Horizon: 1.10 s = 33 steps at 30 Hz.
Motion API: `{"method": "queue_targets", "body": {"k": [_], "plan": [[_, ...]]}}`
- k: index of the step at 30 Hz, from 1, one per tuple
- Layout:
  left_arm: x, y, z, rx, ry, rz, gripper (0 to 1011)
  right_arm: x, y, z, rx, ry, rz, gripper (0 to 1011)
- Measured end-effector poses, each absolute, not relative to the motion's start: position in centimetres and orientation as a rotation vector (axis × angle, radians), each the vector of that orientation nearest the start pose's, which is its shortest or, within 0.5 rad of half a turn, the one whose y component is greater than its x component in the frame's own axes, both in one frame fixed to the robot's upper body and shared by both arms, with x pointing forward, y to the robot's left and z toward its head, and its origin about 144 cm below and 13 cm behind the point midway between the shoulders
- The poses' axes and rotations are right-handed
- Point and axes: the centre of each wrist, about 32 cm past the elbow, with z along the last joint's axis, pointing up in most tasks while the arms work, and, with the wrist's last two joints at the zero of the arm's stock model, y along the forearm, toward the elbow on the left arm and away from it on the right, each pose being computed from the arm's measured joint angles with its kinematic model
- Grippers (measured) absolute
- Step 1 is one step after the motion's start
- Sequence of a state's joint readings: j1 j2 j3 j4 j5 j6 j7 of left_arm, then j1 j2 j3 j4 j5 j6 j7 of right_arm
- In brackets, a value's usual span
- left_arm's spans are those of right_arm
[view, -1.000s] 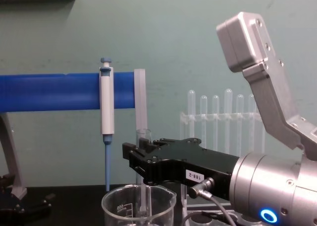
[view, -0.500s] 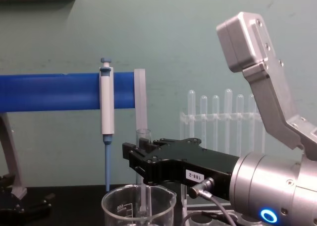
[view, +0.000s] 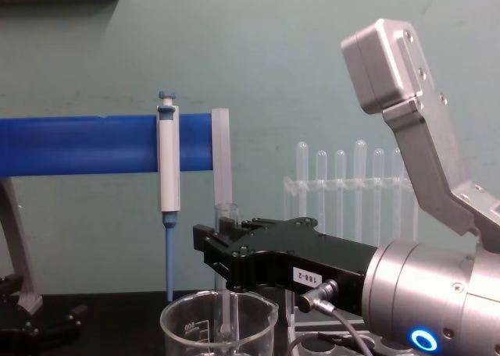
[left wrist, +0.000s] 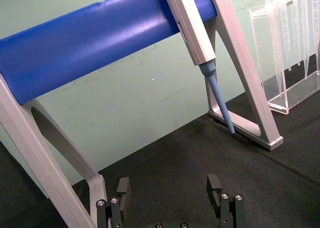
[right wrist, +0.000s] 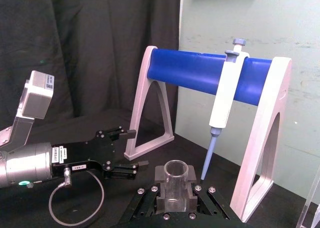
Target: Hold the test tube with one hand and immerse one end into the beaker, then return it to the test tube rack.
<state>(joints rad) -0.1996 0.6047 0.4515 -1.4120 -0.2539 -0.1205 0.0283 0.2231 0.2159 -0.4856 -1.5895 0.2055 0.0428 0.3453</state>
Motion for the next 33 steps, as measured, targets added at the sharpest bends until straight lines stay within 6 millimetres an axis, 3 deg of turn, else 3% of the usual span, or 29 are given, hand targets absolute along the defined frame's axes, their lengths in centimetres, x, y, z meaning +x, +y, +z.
{"method": "queue_targets", "body": {"k": [33], "plan": [[48.86,30.97,113.98,0.304,-0.285,1.248,1000,48.51,-14.0,119.38,-0.003,-0.118,-0.75,225]]}}
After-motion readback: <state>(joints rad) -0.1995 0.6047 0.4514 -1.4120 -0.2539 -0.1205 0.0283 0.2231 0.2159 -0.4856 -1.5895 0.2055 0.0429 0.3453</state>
